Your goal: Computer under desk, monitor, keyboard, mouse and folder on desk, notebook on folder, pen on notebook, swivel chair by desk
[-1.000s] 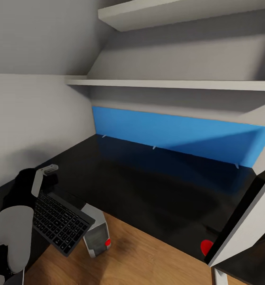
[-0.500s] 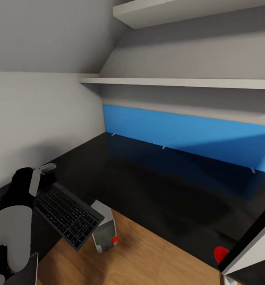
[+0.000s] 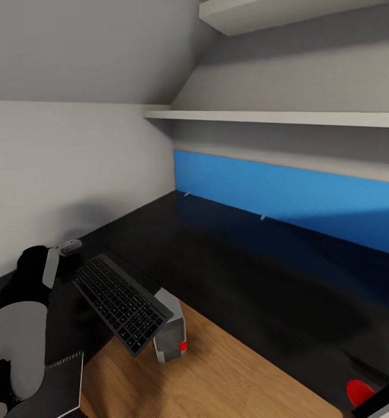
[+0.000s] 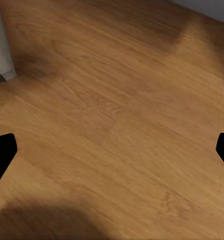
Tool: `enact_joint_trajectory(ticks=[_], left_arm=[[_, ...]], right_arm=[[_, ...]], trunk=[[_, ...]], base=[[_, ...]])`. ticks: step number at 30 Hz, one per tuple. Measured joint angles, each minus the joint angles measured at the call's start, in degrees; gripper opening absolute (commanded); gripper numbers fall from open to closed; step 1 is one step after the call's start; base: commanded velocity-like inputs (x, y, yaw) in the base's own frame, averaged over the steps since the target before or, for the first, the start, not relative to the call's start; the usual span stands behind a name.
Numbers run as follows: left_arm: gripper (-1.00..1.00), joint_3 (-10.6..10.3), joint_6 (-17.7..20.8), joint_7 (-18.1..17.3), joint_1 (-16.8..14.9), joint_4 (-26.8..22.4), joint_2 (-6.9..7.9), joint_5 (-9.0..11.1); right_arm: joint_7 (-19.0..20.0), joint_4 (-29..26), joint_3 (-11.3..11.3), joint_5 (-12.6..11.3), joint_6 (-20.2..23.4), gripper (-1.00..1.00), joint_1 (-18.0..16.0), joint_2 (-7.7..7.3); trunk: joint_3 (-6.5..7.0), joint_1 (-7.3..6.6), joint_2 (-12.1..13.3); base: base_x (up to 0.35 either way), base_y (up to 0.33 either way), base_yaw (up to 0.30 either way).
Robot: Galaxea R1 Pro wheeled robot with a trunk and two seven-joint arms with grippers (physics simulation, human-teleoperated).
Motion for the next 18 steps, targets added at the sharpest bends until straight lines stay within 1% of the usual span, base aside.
enact_joint_trajectory(ticks=[5,13,16,18], left_arm=[[-1.00,0.04,0.00,0.00,0.00,0.02,0.00,-0.03],[-1.00,0.06,0.00,0.01,0.00,0.21,0.00,-0.08],[-1.00,0.10,-0.03,0.06,0.00,0.99,0.00,-0.08],[-1.00,0.10,-0.20,0.18,0.00,2.71,0.00,-0.07]], right_arm=[[0.00,-0.01,-0.03,0.00,0.00,1.00,0.00,0.00],[0.00,-0.02,-0.06,0.00,-0.01,1.00,0.00,-0.02],[0.00,-0.04,-0.07,0.00,-0.05,1.00,0.00,-0.03],[0.00,-0.04,-0.07,0.00,-0.06,1.00,0.00,-0.04]], trunk=[[-0.24,0.00,0.00],[-0.59,0.00,0.00],[-0.72,0.00,0.00],[-0.81,0.00,0.00]], base=[[0.000,0.000,0.194],[0.000,0.000,0.149],[0.000,0.000,0.125],[0.000,0.000,0.115]])
